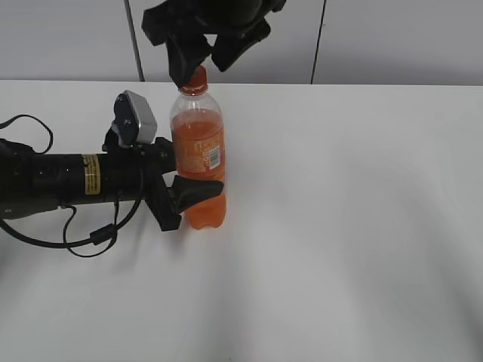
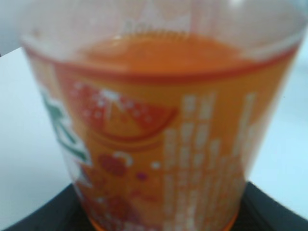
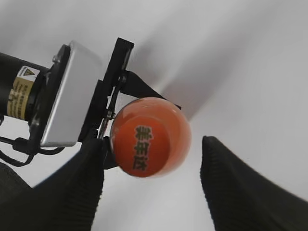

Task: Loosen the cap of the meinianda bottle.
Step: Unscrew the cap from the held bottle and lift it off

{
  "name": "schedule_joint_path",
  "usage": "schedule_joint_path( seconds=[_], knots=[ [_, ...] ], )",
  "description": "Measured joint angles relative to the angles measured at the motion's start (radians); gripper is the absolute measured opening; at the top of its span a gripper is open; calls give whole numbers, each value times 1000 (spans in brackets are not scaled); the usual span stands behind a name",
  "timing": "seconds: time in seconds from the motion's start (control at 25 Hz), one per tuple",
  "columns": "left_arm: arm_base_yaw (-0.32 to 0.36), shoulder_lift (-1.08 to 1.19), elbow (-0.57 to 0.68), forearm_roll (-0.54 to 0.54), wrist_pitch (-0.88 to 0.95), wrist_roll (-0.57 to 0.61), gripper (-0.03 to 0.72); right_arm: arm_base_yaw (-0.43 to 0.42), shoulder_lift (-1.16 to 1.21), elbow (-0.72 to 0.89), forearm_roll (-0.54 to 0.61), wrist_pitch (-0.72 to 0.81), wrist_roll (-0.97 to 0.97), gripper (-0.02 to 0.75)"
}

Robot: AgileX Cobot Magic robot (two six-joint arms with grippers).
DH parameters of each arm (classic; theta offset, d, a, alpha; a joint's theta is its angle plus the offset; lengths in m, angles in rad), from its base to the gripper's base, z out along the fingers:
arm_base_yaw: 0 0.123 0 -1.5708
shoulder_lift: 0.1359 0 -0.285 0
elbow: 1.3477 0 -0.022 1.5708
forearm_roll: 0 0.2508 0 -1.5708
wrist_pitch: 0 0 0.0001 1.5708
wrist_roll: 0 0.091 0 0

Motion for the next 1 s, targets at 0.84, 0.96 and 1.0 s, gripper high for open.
schedule_joint_path(
  seconds=[0.84, 0.96, 1.0],
  knots=[
    [0, 0, 0, -2, 1, 0, 410, 4, 19, -1, 11, -1, -502, 271],
    [0, 0, 0, 0, 1, 0, 410, 4, 19, -3, 9, -1, -805, 271],
    [0, 0, 0, 0, 1, 0, 410, 4, 19, -4, 9, -1, -905, 271]
  ],
)
